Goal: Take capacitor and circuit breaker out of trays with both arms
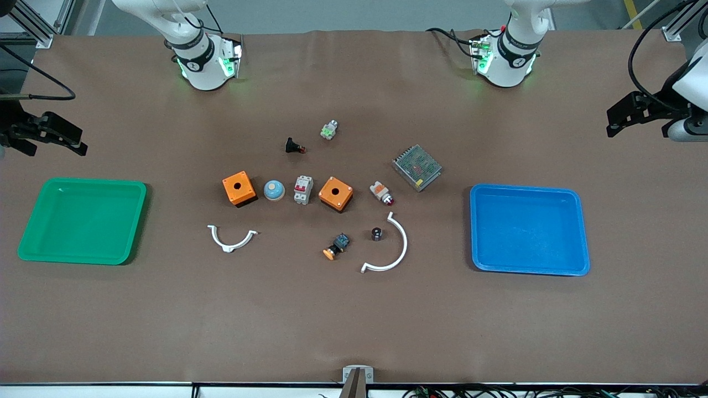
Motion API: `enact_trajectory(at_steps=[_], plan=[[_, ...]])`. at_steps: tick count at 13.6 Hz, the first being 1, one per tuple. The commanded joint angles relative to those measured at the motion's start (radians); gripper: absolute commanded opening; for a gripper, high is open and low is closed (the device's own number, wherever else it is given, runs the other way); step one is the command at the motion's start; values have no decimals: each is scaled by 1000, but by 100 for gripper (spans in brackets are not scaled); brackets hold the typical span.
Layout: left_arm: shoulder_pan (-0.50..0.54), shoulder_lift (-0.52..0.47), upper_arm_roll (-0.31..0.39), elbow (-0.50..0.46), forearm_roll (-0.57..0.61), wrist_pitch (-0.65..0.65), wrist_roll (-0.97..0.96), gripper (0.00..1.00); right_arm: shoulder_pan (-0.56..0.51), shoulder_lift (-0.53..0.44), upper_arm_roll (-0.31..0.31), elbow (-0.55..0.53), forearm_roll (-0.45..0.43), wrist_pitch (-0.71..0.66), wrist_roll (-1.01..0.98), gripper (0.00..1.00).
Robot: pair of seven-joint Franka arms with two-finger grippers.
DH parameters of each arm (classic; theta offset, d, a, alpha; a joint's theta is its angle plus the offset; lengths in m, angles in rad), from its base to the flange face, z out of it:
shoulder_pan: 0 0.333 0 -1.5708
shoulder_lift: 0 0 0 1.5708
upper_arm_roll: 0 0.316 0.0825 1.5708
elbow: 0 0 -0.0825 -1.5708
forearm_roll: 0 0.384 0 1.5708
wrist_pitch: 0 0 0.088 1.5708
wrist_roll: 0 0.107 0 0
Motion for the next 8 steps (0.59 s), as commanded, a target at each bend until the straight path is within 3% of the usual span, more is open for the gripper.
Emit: enact_trajectory(at_steps=[1, 8], plan=[[2, -12, 7, 2, -5, -7, 23, 100, -16, -4, 15, 10, -17, -4, -3, 100], [0, -12, 4, 12, -3, -7, 27, 100, -14, -4, 15, 10, -9, -4, -4, 100]])
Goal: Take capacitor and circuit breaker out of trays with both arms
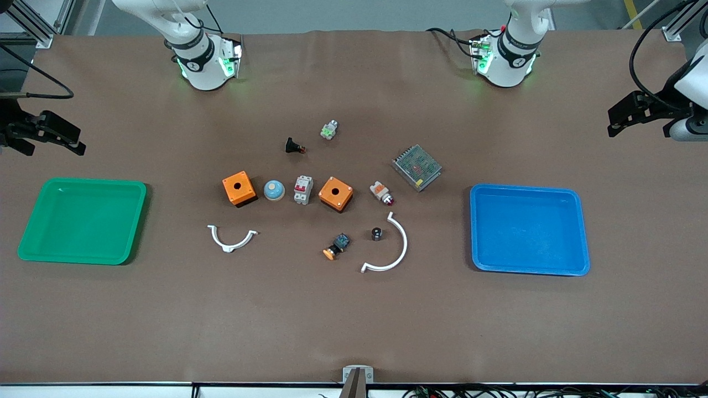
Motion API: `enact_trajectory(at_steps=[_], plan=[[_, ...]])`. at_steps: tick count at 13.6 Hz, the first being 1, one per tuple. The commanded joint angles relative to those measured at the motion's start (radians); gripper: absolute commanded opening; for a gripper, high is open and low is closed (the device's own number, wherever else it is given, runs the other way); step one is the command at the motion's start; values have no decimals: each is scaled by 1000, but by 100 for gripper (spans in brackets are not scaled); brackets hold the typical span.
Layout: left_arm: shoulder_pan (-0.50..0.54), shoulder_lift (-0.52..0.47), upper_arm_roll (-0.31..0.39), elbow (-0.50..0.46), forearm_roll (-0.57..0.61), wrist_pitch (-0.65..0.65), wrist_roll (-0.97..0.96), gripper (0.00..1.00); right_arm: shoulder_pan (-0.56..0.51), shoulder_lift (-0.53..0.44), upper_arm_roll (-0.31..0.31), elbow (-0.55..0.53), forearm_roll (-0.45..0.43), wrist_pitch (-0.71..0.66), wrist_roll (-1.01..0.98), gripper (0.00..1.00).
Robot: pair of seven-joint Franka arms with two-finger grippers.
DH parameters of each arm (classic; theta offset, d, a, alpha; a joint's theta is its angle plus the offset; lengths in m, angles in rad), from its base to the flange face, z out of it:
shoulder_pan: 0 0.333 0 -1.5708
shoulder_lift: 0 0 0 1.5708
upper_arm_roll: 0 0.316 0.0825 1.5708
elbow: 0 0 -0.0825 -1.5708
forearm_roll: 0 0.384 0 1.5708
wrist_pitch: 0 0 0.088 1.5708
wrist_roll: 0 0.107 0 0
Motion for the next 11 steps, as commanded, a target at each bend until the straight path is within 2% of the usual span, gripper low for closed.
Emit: enact_trajectory(at_steps=[1, 11], plan=[[0, -10, 4, 11, -3, -7, 24, 100, -14, -4, 16, 8, -7, -4, -7, 100], [2, 2, 4, 20, -1, -9, 20, 100, -14, -4, 16, 8, -4, -3, -4, 100]])
